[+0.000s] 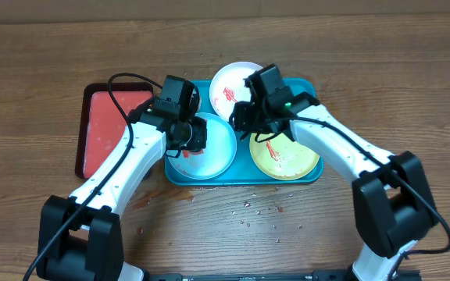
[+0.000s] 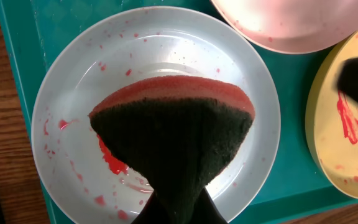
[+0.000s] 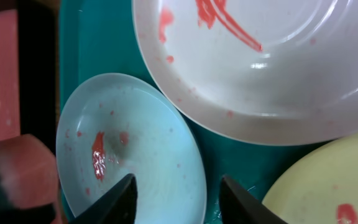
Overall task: Clean dirty plates on tray and stack at the side
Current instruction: 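Move the right gripper to grasp the light blue plate's rim, then hold the plate with the right gripper and scrub it with the sponge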
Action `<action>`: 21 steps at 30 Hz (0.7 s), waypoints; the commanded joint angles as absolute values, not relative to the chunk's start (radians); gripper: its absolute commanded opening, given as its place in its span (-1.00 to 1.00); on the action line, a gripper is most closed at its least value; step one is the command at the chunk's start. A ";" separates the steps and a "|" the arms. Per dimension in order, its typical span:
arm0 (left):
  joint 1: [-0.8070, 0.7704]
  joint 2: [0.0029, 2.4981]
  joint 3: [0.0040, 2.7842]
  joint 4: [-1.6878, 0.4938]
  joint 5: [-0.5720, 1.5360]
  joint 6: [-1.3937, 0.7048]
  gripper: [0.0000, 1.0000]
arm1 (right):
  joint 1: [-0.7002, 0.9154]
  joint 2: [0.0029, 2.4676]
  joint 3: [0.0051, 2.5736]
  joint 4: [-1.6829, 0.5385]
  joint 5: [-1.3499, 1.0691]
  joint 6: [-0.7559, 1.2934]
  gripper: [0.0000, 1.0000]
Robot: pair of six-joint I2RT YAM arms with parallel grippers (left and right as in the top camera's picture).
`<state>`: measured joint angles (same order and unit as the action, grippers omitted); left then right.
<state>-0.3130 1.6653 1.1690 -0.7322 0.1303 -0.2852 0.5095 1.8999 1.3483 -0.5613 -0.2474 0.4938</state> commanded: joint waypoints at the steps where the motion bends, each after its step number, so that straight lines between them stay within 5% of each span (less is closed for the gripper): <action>1: -0.315 1.662 1.160 -0.728 0.137 -0.273 -0.92 | 0.529 1.947 1.377 -0.550 -0.218 0.498 -0.26; 21: -0.315 1.662 1.160 -0.727 0.127 -0.278 -0.92 | 0.575 2.024 1.354 -0.611 -0.194 0.498 -0.38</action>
